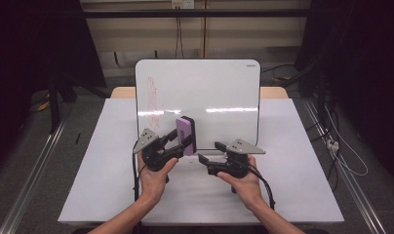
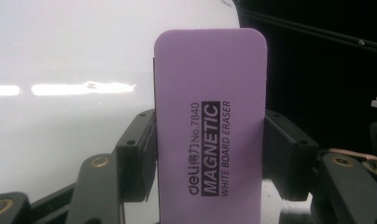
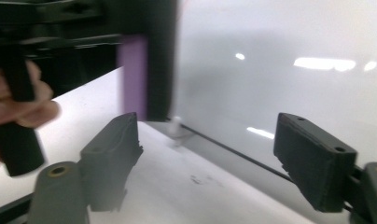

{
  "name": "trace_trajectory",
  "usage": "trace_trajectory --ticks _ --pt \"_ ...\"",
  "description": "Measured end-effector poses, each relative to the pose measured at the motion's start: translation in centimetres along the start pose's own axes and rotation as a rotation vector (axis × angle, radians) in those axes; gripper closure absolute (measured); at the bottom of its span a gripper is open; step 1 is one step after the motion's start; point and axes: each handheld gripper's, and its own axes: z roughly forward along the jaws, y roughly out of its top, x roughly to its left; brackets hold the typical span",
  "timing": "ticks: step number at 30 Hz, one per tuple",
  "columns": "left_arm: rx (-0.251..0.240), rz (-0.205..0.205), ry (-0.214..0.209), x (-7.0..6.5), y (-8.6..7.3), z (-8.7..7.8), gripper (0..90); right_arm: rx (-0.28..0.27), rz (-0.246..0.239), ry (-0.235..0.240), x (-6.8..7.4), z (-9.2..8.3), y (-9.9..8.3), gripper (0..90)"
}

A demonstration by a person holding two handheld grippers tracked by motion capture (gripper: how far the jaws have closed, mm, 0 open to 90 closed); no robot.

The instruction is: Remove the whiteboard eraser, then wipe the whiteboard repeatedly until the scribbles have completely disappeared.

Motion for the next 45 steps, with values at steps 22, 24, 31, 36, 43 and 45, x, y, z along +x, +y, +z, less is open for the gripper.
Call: trace_trajectory --ticks 22,24,31,36,43,45 --pt "0.087 0.149 0.079 1.7 2.1 -3.8 41.1 -0.012 -0.029 -0.267 -5.6 -7.3 -1.9 9.7" --pt "0.100 0.165 0.098 1.9 2.3 -3.9 41.1 -0.011 -0.022 -0.289 -6.3 -8.2 -2.0 9.7" --pt "0.123 0.181 0.148 2.9 2.8 -4.7 41.1 0.004 -0.024 -0.314 -7.1 -9.7 -2.6 9.1" --pt "0.142 0.211 0.183 3.6 3.4 -5.0 41.2 0.002 -0.020 -0.322 -7.5 -10.1 -2.9 9.0" --pt "0.147 0.240 0.226 4.3 4.0 -5.1 41.2 0.001 -0.025 -0.319 -7.5 -10.0 -3.1 9.0" --pt "0.170 0.237 0.231 4.6 4.3 -4.9 41.2 0.004 -0.028 -0.321 -7.6 -10.1 -3.1 8.8"
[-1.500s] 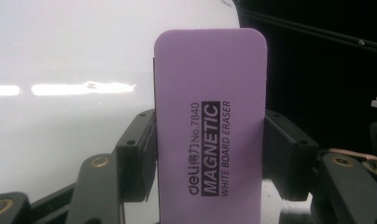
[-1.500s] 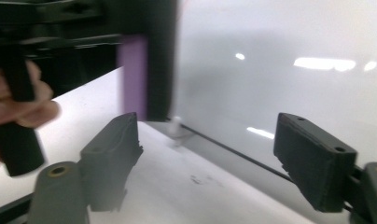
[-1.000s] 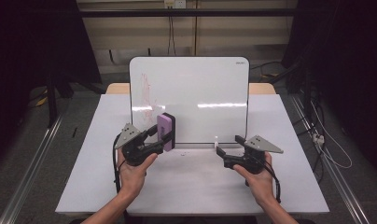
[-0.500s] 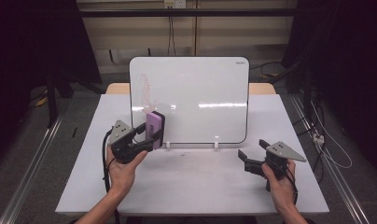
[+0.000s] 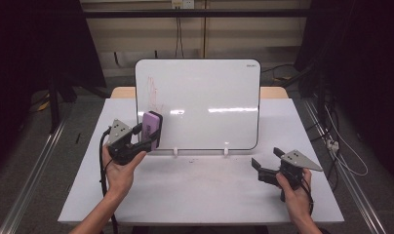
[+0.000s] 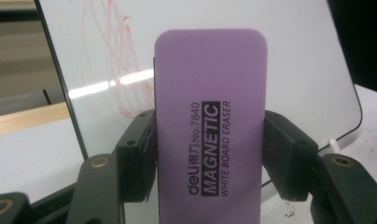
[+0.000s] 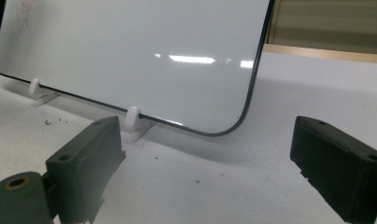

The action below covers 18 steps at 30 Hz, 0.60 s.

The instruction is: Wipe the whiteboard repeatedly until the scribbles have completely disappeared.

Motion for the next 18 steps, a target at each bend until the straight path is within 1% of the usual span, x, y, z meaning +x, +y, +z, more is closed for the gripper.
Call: trace_trajectory --ticks 1,2,5,7,8,11,13,17,18 --pt "0.007 0.003 0.009 0.2 0.2 0.1 41.2 0.000 0.000 0.000 0.0 0.0 0.0 8.8" --pt "0.007 0.017 0.021 0.4 0.4 0.1 41.2 -0.005 0.000 -0.003 -0.1 -0.1 0.0 8.8" --pt "-0.004 0.044 0.058 0.9 1.3 0.0 41.2 -0.008 -0.001 -0.001 -0.2 -0.2 0.1 8.5" --pt "-0.013 0.074 0.087 1.1 2.0 -0.2 41.2 -0.009 0.001 -0.003 -0.3 -0.2 0.0 8.5" --pt "-0.021 0.083 0.103 1.1 2.3 -0.2 41.2 -0.007 0.003 -0.001 -0.3 -0.2 0.0 8.5" --pt "-0.012 0.128 0.140 1.4 3.3 -0.2 41.2 -0.005 0.011 0.000 -0.4 -0.1 0.0 8.5" --pt "-0.005 0.150 0.168 1.8 4.1 0.0 41.2 -0.010 0.010 0.004 -0.3 0.0 0.2 8.5" --pt "-0.011 0.188 0.234 2.7 5.2 0.6 41.3 -0.002 0.005 0.012 -0.2 0.2 0.0 8.5" --pt "-0.009 0.188 0.239 2.9 5.4 0.8 41.2 0.002 0.008 0.012 -0.2 0.2 0.0 8.5"
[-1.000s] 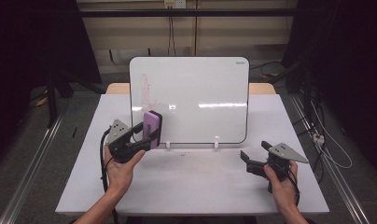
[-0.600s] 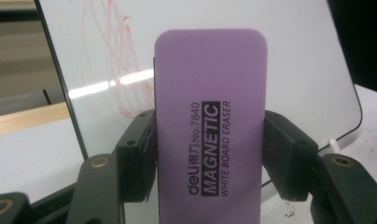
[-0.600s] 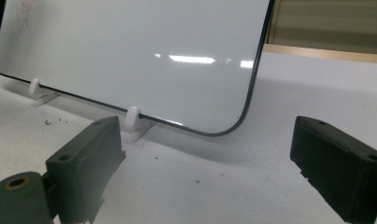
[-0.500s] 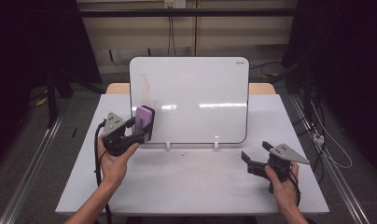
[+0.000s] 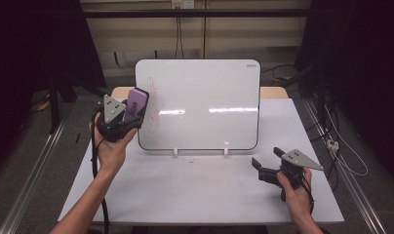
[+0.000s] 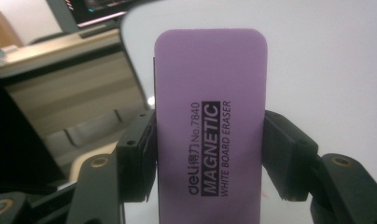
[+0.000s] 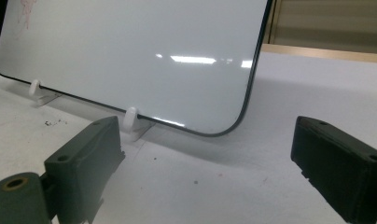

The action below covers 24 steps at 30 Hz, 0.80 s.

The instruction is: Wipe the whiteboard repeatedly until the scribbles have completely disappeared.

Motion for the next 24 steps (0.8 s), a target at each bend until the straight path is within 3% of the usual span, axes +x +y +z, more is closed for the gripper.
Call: trace_trajectory --ticks 2,5,10,15,24 --pt "0.014 0.016 0.020 0.2 0.4 0.6 41.3 0.001 -0.002 -0.001 0.0 0.0 0.0 8.5" --pt "0.026 0.074 0.056 0.2 1.0 1.4 41.3 -0.010 -0.006 0.000 0.0 -0.3 -0.1 8.3" --pt "0.029 0.102 0.107 0.3 1.8 2.4 41.3 -0.004 0.003 0.000 -0.1 -0.5 -0.5 8.2" --pt "0.046 0.162 0.141 0.1 3.1 3.8 41.3 0.002 0.001 0.004 -0.2 -0.3 -0.6 8.2" --pt "0.082 0.164 0.181 0.5 4.2 6.4 41.3 0.004 -0.005 0.014 -0.1 0.0 -0.4 8.1"
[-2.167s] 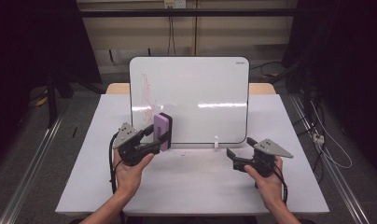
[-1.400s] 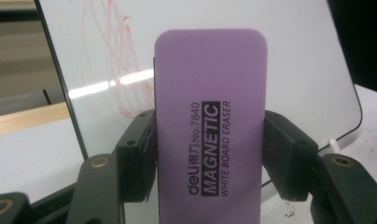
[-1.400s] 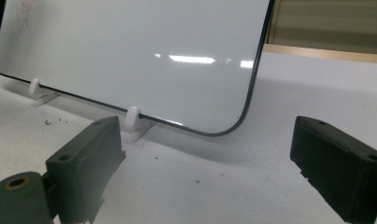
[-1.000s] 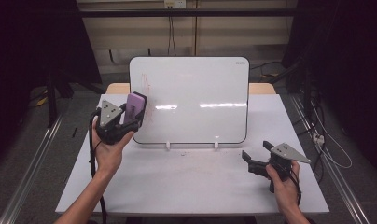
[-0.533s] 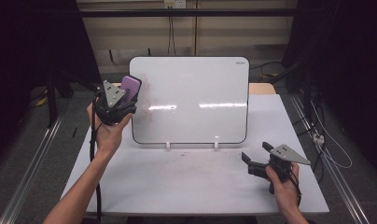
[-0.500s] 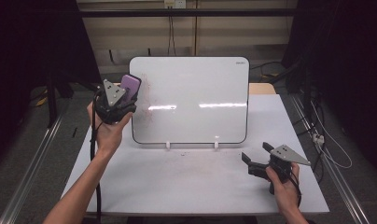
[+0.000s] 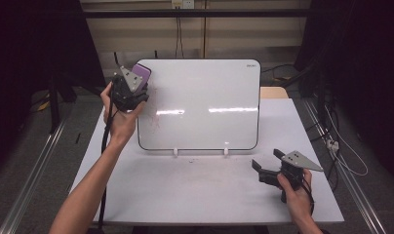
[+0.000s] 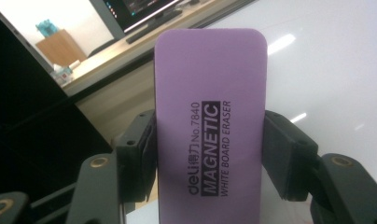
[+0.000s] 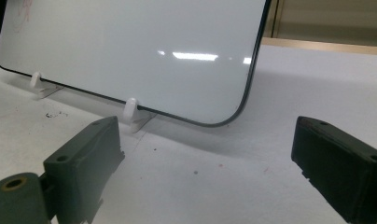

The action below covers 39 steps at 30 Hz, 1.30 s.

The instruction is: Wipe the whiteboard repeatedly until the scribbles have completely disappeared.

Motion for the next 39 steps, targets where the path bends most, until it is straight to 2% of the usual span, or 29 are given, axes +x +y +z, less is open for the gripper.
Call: trace_trajectory --ticks 8,10,17,20,24,26,27,30,34,37,39 --pt "0.027 -0.037 0.006 0.6 0.4 1.5 41.3 -0.008 0.014 0.006 -0.1 0.0 0.0 8.1" --pt "0.034 -0.031 0.012 0.5 0.6 1.7 41.4 -0.006 0.009 0.007 -0.1 0.0 0.0 8.1" --pt "0.064 0.043 0.028 -0.6 0.5 2.1 41.4 -0.004 0.005 0.010 0.1 0.0 0.0 8.1" --pt "0.066 0.101 0.046 -1.6 0.3 2.0 41.4 -0.002 0.003 0.007 0.2 0.0 0.0 8.1" --pt "0.067 0.151 0.034 -3.3 -0.6 1.6 41.4 -0.002 0.004 0.012 0.2 0.0 0.0 8.1" --pt "0.059 0.144 0.007 -3.7 -1.0 1.3 41.4 -0.002 0.007 0.013 0.2 0.1 0.0 8.1" --pt "0.063 0.164 0.005 -3.8 -1.0 1.2 41.4 0.000 0.005 0.012 0.2 0.1 0.0 8.2" --pt "0.071 0.159 -0.016 -3.4 -0.7 1.2 41.4 0.004 0.000 0.011 0.2 0.2 0.0 8.2" --pt "0.065 0.111 0.014 -1.8 0.2 1.8 41.4 0.003 0.001 0.010 0.3 0.3 0.1 8.2" --pt "0.062 0.121 0.061 -0.6 0.9 2.2 41.4 0.007 -0.001 0.013 0.2 0.3 0.0 8.3" --pt "0.066 0.132 0.074 -0.2 1.2 2.4 41.4 0.011 0.013 0.014 0.1 0.4 -0.1 8.3"
